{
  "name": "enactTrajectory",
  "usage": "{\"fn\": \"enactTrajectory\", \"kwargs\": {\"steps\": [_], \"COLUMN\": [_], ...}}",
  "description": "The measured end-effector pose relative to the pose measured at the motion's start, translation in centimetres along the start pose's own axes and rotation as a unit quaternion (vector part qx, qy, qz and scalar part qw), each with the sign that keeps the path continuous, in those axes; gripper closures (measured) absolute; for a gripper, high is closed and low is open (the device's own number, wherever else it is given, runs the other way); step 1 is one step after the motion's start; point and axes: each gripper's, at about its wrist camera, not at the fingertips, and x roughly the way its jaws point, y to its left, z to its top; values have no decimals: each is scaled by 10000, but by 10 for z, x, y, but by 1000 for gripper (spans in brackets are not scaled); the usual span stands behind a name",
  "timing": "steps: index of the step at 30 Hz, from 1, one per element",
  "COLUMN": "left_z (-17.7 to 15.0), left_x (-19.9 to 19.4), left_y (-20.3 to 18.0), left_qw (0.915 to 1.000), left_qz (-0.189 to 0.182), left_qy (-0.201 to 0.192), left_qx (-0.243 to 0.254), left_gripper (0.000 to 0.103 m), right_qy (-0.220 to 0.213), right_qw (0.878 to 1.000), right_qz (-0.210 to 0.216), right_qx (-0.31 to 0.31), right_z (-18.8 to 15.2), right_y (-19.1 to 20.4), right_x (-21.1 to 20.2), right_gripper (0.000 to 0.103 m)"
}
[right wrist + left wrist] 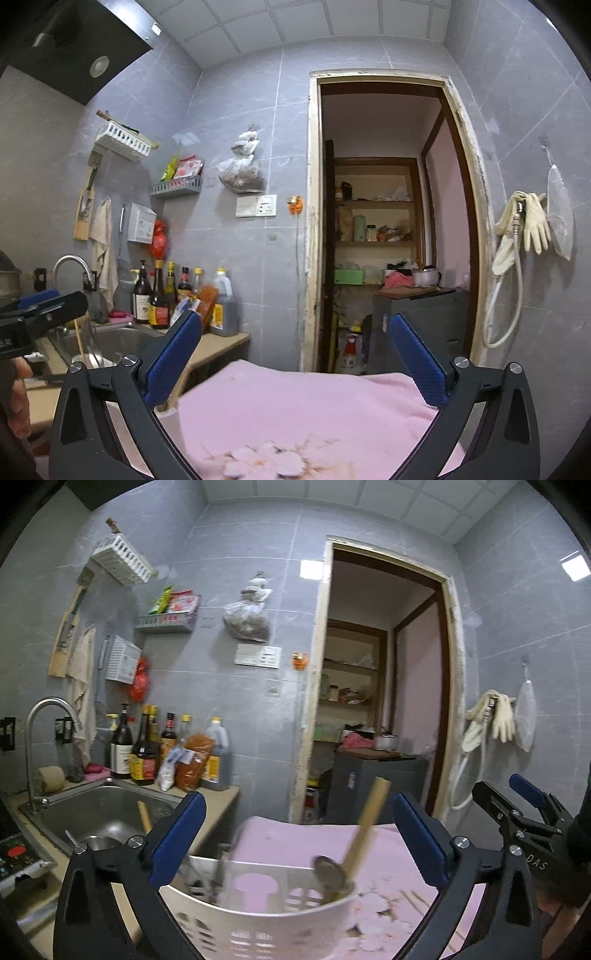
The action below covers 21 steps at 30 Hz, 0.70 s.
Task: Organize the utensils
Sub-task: 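Move both tools back over the two wooden chopsticks on the cloth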
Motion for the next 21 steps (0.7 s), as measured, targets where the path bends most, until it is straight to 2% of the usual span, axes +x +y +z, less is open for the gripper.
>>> {"fn": "enactTrajectory", "kwargs": {"steps": [7,12,16,21], "left_z": [-16,-33,-49,-68], "left_x": [5,15,25,42], "left_y": [-39,-66,-84,-103], "left_qw": [9986,9951,9892,9801], "left_qz": [-413,-649,-819,-890], "left_qy": [319,721,1191,1742], "left_qx": [107,164,224,350], "left_gripper": [3,3,3,3], "right_qy": [141,381,624,1134], "right_qw": [9998,9989,9976,9935], "right_qz": [-25,-85,-128,-45], "right_qx": [-132,-278,-265,-108], "right_z": [-9,-19,-27,-43], "right_y": [-34,-58,-76,-100], "right_x": [-26,-38,-42,-38], "right_gripper": [0,0,0,1]}}
